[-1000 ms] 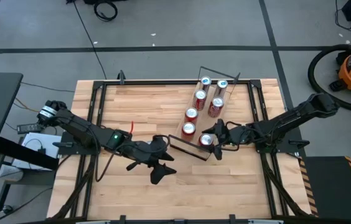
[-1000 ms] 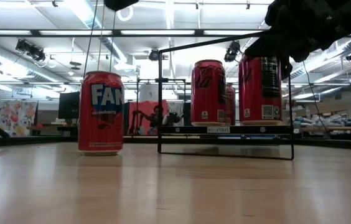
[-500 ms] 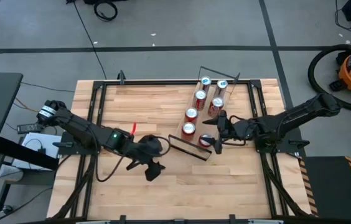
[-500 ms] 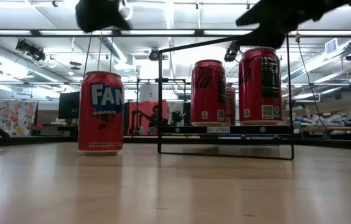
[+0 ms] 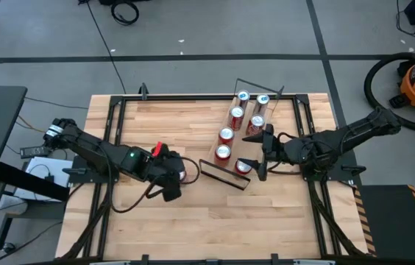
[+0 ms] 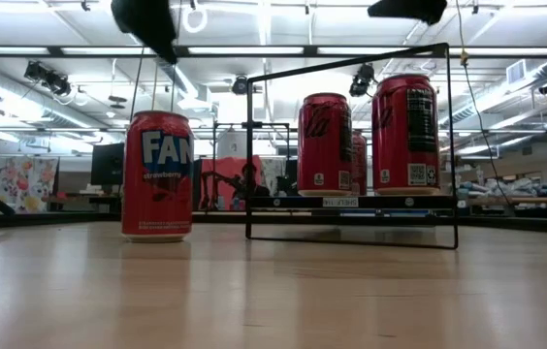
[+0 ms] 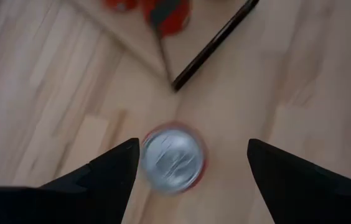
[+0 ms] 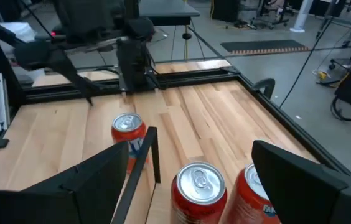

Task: Place canned beverage on shelf
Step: Put the red soda can on the shelf aligned with the other red soda can

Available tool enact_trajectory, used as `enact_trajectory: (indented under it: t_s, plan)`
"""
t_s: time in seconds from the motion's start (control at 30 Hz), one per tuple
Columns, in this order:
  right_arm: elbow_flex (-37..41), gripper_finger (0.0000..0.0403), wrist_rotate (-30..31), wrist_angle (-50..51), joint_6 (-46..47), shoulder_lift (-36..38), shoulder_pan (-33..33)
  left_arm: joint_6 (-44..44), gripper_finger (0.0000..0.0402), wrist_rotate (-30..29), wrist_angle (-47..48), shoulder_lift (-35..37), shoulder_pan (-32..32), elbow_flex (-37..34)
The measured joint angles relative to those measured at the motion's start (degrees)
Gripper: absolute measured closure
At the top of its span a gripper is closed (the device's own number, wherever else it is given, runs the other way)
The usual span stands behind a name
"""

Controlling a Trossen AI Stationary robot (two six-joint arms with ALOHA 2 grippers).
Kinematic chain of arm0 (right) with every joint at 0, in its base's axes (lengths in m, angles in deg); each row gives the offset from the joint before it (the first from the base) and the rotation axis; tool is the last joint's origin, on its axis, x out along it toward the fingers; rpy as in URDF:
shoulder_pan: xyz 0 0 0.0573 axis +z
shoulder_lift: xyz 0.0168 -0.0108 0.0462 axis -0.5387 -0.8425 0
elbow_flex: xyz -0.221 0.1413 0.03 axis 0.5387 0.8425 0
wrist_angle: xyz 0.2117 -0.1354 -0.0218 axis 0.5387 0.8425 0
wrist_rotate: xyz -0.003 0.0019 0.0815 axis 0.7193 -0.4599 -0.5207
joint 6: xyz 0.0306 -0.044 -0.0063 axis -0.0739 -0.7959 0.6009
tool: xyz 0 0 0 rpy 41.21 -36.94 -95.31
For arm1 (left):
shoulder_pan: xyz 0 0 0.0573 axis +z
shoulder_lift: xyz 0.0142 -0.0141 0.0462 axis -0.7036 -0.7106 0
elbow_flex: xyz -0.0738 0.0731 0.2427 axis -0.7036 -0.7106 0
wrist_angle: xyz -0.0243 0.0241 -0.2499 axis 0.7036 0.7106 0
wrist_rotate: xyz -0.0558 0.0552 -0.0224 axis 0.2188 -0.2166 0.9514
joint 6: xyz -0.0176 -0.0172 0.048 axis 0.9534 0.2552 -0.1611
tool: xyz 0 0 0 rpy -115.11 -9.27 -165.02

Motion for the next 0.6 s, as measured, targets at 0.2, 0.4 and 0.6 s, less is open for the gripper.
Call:
enact_trajectory:
  t_s: [0.2, 0.4, 0.6]
  plan:
    - [-2.3, 0.0053, 2.9, 2.1, 2.0, 0.0, 2.9, 1.6, 0.0090, 6.3, 2.5, -0.5, 3.8, -0.9]
    - [-2.4, 0.0053, 6.0, 2.7, 6.1, 0.0, 6.3, 11.2, 0.0088, 10.8, 4.3, -0.5, 10.4, -1.8]
    - [-2.4, 0.0053, 9.8, 4.1, 9.5, -0.1, 9.4, 15.0, 0.0088, 16.2, 3.6, -0.8, 14.8, -1.7]
